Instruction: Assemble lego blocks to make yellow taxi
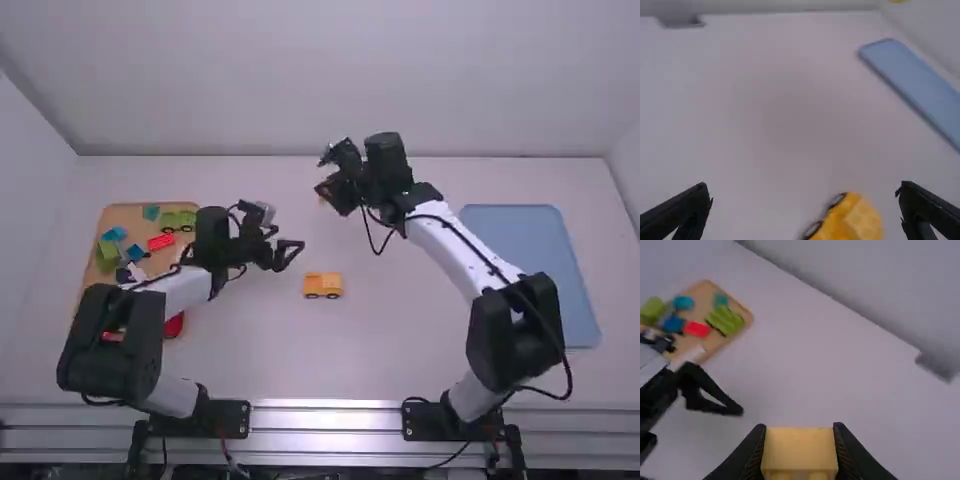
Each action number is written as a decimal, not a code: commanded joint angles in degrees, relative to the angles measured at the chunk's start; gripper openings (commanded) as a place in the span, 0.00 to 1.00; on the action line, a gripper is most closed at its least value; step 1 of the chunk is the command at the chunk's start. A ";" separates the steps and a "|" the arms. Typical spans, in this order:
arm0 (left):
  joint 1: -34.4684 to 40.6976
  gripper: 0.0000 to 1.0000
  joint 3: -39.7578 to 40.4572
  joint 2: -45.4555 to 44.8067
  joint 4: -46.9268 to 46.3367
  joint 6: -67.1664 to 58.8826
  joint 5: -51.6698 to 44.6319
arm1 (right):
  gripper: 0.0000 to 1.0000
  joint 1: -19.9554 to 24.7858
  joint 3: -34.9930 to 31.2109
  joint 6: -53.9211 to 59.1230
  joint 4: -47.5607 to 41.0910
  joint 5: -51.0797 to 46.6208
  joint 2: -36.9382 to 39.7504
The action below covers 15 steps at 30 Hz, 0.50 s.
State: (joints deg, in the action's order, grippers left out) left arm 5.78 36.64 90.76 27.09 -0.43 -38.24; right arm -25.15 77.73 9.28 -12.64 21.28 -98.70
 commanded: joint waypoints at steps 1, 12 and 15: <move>3.08 0.99 0.50 -0.02 -0.35 -1.60 19.58 | 0.14 -2.03 1.05 0.04 -4.52 -13.84 0.37; 4.46 0.99 5.01 -22.88 -20.11 7.06 45.53 | 0.08 -7.72 1.07 -0.87 -15.72 -14.95 -3.39; 4.85 0.99 3.74 -33.44 -25.22 7.06 51.19 | 0.10 -9.22 1.14 2.47 -13.66 -11.74 -4.07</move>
State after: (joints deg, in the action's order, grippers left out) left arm 10.41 40.36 62.26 3.33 5.65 5.34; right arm -33.47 77.73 9.47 -26.72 7.66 -102.00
